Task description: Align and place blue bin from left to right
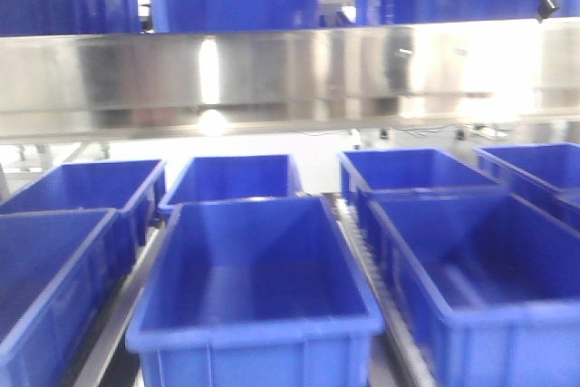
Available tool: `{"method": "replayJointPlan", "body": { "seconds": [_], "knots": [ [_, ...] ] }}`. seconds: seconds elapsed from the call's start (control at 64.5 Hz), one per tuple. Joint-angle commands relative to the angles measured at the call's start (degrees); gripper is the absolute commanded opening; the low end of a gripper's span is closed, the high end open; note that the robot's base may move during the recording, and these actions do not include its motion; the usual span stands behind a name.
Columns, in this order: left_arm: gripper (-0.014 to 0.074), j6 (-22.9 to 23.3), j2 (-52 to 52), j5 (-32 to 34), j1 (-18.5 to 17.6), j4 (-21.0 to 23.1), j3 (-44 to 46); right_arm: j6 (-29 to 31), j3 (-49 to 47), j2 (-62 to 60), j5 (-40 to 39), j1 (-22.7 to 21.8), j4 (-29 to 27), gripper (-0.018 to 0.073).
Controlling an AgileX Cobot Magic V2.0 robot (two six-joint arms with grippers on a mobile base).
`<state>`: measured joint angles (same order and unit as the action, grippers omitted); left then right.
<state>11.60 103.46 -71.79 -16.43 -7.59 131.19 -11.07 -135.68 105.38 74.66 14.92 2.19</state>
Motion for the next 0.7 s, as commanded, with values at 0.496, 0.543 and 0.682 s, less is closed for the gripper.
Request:
{"method": "replayJointPlan", "body": {
  "seconds": [0.496, 0.543, 0.682],
  "knots": [
    [-0.0016, -1.0, -1.5, 5.8, -0.6, 0.5, 1.1, 1.7, -0.8, -1.7, -4.7, 0.2, -0.5, -0.0070],
    [-0.0016, -1.0, -1.5, 5.8, -0.6, 0.5, 1.1, 1.7, -0.8, -1.7, -4.7, 0.2, -0.5, -0.0070],
    [-0.0016, -1.0, -1.5, 5.8, -0.6, 0.4, 1.1, 1.7, -0.8, -1.7, -4.7, 0.2, -0.5, -0.0070]
  ]
}}
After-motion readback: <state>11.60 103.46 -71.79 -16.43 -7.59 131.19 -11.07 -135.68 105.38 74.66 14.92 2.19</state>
